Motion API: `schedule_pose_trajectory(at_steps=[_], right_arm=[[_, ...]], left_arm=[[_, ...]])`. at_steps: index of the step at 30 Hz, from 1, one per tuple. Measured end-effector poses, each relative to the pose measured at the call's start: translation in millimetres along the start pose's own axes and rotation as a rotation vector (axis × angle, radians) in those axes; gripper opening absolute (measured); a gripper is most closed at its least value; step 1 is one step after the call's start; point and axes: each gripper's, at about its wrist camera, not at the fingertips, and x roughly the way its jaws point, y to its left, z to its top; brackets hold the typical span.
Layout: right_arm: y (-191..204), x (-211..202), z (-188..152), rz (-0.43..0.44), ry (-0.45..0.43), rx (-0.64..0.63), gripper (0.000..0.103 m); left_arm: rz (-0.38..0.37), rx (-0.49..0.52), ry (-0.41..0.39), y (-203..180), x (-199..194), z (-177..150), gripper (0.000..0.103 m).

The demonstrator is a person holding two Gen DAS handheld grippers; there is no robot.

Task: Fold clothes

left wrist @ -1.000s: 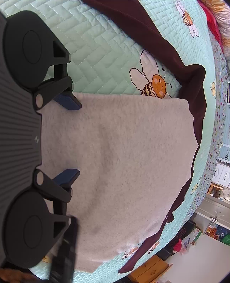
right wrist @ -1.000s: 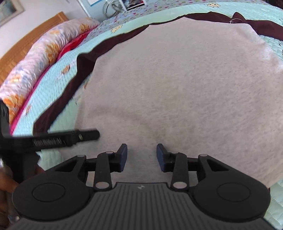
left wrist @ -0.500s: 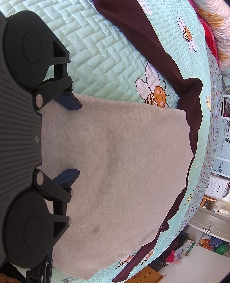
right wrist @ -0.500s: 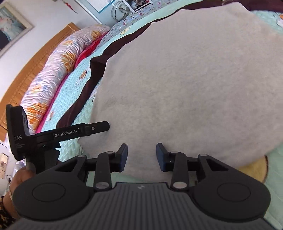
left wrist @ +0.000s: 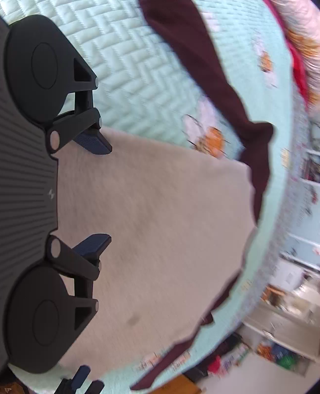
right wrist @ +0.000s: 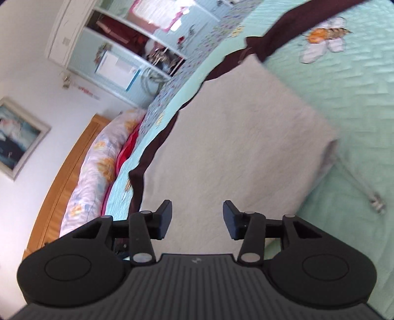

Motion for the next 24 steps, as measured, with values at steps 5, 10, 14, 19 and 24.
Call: schedule_pose_trajectory(at_steps=[5, 10, 14, 19, 24], right_arm=[[-47.0, -1.1, 0.5, -0.061, 0.026, 0.139, 0.034], [-40.1, -24.7, 9.7, -0.074, -0.022, 0.07, 0.036], [-16.4, -17.5, 1.8, -0.083, 0.024, -0.085, 0.038], [36.2, 18.9, -30.6, -0.018, 0.17, -0.354, 0.038], [69.2, 50.3, -45.3, 0.035, 0.278, -0.446, 0.038]], left_arm=[[-0.002, 0.016, -0.016, 3.2, -9.7, 2.1, 0.069], [-0.064, -0.204, -0.139, 36.8, -40.1, 10.4, 0.069], [0.008, -0.264, -0.142, 57.4, -44.4, 10.6, 0.069], [-0.022, -0.228, -0.132, 53.3, -47.1, 0.7, 0.069], [-0.199, -0.056, -0.096, 18.8, -51.5, -2.4, 0.069]])
